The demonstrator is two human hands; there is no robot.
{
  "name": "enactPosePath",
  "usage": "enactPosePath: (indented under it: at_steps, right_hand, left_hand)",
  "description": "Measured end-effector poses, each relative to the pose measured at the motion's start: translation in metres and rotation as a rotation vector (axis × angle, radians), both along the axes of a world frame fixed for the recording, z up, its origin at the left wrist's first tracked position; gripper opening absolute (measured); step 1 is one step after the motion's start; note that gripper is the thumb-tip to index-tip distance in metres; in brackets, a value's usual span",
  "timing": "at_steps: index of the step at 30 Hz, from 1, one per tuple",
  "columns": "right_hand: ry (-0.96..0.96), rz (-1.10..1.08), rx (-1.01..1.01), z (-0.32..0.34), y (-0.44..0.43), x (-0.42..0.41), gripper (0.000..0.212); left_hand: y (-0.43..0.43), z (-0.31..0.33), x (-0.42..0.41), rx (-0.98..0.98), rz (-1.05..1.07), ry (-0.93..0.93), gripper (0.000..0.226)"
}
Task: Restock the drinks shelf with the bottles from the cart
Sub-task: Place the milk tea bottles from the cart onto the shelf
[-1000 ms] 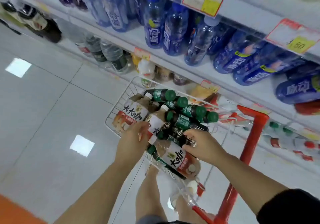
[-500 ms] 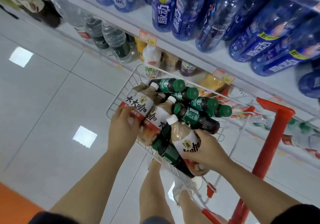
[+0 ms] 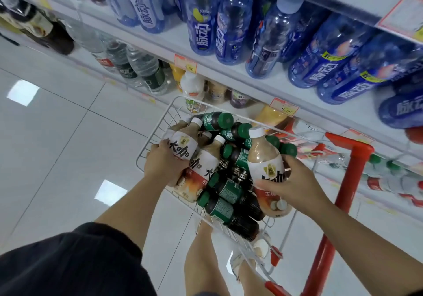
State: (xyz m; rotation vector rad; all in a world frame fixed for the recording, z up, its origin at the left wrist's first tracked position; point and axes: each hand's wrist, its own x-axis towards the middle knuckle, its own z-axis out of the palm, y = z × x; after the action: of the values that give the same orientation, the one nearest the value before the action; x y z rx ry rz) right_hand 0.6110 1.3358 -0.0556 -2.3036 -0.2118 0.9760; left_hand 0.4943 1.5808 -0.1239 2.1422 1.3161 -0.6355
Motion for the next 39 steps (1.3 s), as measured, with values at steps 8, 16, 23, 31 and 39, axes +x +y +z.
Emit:
enactPosePath:
  at_steps: [8, 16, 23, 31, 39]
  right_hand:
    - [-0.030, -0.079, 0.142, 0.084, -0.016, 0.011, 0.050]
    - [-0.242, -0.234, 0.367, 0.219, -0.053, 0.028, 0.042]
    - [-0.435, -0.319, 0.591, 0.339, -0.091, 0.046, 0.043]
    - [-0.470, -0.463, 0.798, 0.431, -0.113, 0.065, 0.036]
    - [-0.537, -0.553, 0.839, 0.476, -0.082, 0.117, 0.033]
  left_hand:
    - [-0.051, 0.116, 0.018, -0.116, 0.089, -0.526, 0.082]
    - [-0.112, 0.267, 0.072, -0.223, -0.056, -0.986, 0.060]
    - [-0.154, 0.394, 0.111, -0.178, -0.268, -1.263, 0.065]
    - [-0.186, 0.485, 0.144, -0.293, -0.299, -1.334, 0.045]
    - [-0.177, 0.534, 0.205, -0.411, -0.152, -1.395, 0.040]
